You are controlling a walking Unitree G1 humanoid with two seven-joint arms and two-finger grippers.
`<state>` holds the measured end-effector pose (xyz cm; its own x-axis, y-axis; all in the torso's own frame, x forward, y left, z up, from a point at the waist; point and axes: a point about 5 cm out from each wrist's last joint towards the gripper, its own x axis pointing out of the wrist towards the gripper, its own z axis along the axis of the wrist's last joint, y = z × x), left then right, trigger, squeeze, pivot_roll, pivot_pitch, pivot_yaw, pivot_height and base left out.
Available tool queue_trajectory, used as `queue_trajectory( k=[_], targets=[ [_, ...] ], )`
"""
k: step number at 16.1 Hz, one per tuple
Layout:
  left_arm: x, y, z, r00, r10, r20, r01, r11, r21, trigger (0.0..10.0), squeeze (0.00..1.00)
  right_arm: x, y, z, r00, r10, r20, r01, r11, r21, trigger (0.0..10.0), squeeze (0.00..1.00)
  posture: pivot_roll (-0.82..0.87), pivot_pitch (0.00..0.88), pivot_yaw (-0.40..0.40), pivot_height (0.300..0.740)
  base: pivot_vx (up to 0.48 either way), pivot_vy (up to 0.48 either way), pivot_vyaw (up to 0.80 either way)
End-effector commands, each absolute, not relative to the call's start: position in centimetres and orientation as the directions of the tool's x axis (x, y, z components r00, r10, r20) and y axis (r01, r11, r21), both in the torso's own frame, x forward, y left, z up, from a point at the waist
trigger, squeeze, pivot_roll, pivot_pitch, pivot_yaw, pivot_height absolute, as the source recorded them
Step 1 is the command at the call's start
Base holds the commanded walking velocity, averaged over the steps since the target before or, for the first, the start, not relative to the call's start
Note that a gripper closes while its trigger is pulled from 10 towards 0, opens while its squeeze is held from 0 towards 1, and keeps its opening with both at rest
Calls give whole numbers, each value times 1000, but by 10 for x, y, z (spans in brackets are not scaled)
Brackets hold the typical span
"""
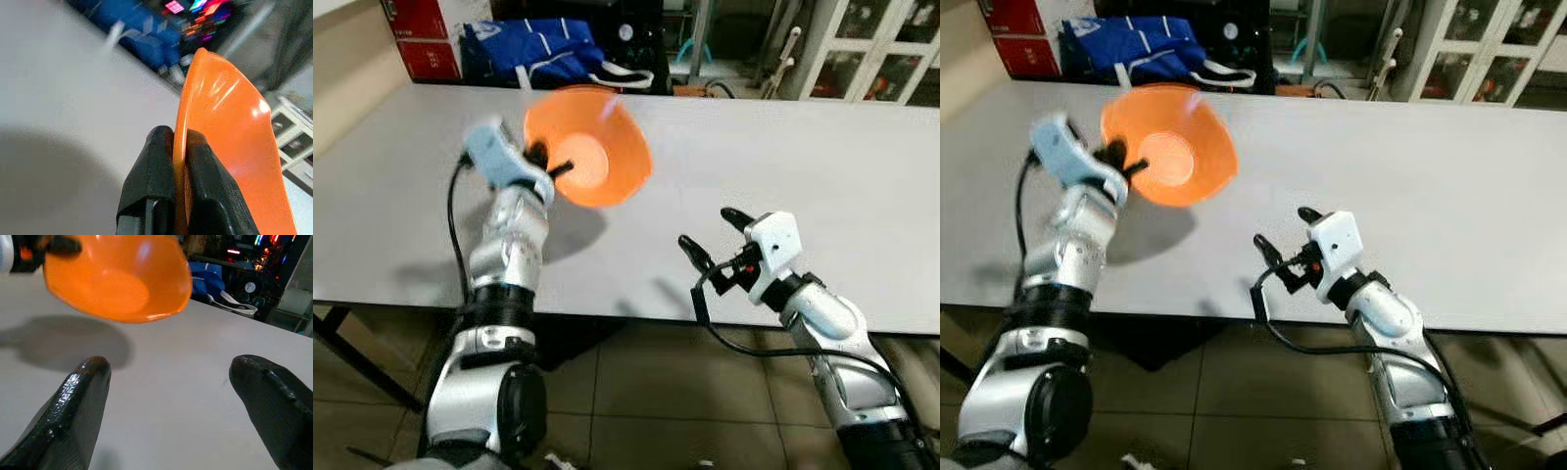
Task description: Setting the table
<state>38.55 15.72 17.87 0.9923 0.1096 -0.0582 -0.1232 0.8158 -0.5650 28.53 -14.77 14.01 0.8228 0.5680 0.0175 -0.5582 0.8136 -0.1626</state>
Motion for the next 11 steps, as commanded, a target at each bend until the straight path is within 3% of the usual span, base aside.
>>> queue_trajectory(
  k=[1,3,11],
  targets=[
    [387,156,182,989,130,-64,-142,790,-596,0,0,284,-147,142,819,573,17,-564,810,-161,10000,0,-151,37,14,740,0,0,0],
    [386,154,172,982,162,-99,-188,734,-652,0,0,284,-146,140,816,578,8,-570,806,-162,10000,0,-153,39,6,740,0,0,0],
    [390,150,169,976,177,-130,-217,687,-694,0,0,280,-146,136,809,588,-15,-582,796,-166,10000,0,-161,40,3,740,0,0,0]
  ],
)
